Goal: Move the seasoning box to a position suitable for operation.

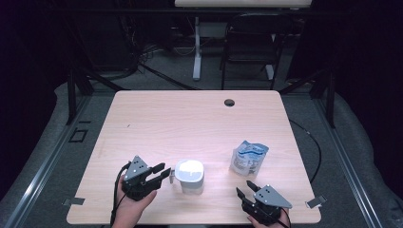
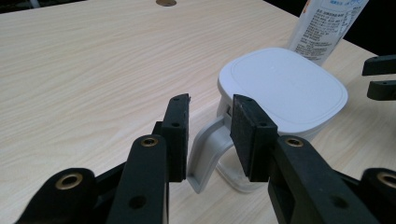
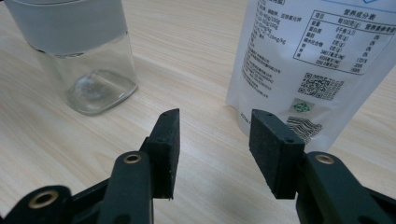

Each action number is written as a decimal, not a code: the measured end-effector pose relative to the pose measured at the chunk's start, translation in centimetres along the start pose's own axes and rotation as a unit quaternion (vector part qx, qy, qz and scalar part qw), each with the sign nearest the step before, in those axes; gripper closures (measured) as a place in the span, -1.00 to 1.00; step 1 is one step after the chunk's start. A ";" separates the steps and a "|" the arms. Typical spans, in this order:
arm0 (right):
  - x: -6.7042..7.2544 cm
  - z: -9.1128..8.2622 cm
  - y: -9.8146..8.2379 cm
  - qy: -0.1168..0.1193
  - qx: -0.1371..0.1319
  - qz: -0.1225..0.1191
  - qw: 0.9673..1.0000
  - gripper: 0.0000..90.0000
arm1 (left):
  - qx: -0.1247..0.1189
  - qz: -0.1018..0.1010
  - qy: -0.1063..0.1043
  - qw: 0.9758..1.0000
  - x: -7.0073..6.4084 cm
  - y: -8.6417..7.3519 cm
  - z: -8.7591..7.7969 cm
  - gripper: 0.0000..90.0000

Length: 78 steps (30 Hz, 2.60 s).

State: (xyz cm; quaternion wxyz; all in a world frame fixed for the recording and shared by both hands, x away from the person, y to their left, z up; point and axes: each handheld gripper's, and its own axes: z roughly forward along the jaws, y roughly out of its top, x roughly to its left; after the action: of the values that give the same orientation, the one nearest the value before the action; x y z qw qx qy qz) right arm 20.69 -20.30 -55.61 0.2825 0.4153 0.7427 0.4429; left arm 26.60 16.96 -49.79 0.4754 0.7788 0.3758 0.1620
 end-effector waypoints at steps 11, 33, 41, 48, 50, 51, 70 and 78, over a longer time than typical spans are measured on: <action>0.1 -0.2 0.3 0.018 0.017 0.005 1.000 0.42 | 0.010 0.022 -0.012 1.000 -0.6 1.7 0.3 0.92; 1.9 0.7 2.5 0.051 0.033 -0.033 0.998 0.85 | 0.047 0.046 -0.025 0.998 -1.0 2.5 1.7 1.00; 2.3 1.2 3.2 0.067 0.032 -0.034 0.997 0.93 | 0.052 0.048 -0.026 0.997 -0.9 2.5 2.0 1.00; 2.9 1.5 4.3 0.081 0.028 -0.051 0.995 1.00 | 0.058 0.052 -0.024 0.997 -1.1 2.7 2.1 1.00; 3.0 1.7 4.6 0.086 0.025 -0.053 0.995 1.00 | 0.060 0.053 -0.025 0.996 -1.0 2.8 2.1 1.00; 3.0 1.8 4.7 0.088 0.025 -0.053 0.994 1.00 | 0.060 0.053 -0.026 0.996 -1.0 2.8 2.1 1.00; 3.7 3.4 6.9 0.113 0.029 -0.064 0.991 1.00 | 0.060 0.053 -0.026 0.996 -0.9 2.8 2.1 1.00; 4.2 4.2 7.4 0.123 0.030 -0.072 0.989 1.00 | 0.059 0.052 -0.025 0.997 -1.0 2.7 2.1 1.00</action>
State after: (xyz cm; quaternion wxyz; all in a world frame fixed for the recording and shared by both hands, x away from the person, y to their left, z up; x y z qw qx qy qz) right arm 24.61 -12.99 -51.12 0.2079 0.3117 0.8124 0.4468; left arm 28.44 14.21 -48.37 0.4291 0.8276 0.3318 0.1442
